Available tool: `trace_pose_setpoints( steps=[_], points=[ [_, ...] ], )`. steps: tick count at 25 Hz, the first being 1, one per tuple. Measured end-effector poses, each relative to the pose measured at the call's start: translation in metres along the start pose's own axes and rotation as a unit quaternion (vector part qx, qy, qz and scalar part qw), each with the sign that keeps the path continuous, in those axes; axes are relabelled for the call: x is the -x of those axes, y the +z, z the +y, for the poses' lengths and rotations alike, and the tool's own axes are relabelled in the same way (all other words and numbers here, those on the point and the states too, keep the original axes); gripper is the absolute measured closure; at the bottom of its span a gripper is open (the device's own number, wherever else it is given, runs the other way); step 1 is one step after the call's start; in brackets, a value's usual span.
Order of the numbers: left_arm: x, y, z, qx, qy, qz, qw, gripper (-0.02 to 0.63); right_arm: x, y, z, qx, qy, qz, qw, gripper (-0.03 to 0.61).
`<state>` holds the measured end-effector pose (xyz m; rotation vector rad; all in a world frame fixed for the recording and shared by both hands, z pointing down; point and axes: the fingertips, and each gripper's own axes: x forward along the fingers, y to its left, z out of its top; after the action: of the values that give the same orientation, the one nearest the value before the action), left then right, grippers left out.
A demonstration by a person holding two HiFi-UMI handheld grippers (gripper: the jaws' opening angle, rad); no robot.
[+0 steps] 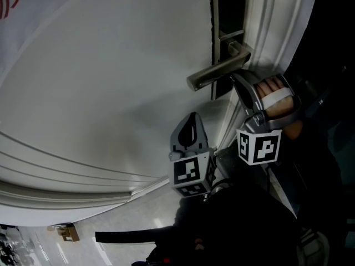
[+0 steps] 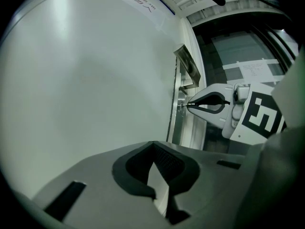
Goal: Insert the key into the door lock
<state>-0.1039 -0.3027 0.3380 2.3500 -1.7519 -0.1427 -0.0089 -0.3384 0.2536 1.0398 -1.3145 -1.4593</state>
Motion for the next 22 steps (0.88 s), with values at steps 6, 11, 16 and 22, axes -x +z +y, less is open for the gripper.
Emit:
trace_pose_setpoints(
  steps=[6, 11, 16, 22],
  points=[
    [0.0, 0.004, -0.003, -0.005, -0.006, -0.003, 1.0, 0.613, 0.002, 0.0, -0.004, 0.002, -0.004, 0.001, 1.0, 0.565],
    [0.005, 0.007, -0.002, -0.004, -0.006, -0.005, 1.0, 0.612, 0.003, 0.004, -0.005, 0.006, -0.005, 0.001, 1.0, 0.566],
    [0.007, 0.01, -0.002, -0.006, -0.007, -0.009, 0.9999, 0.612, 0.003, 0.004, -0.007, 0.013, -0.005, 0.004, 1.0, 0.566],
    [0.012, 0.01, 0.002, -0.006, -0.004, -0.007, 1.0, 0.612, 0.004, 0.007, -0.008, 0.012, -0.005, 0.006, 1.0, 0.566]
  ],
)
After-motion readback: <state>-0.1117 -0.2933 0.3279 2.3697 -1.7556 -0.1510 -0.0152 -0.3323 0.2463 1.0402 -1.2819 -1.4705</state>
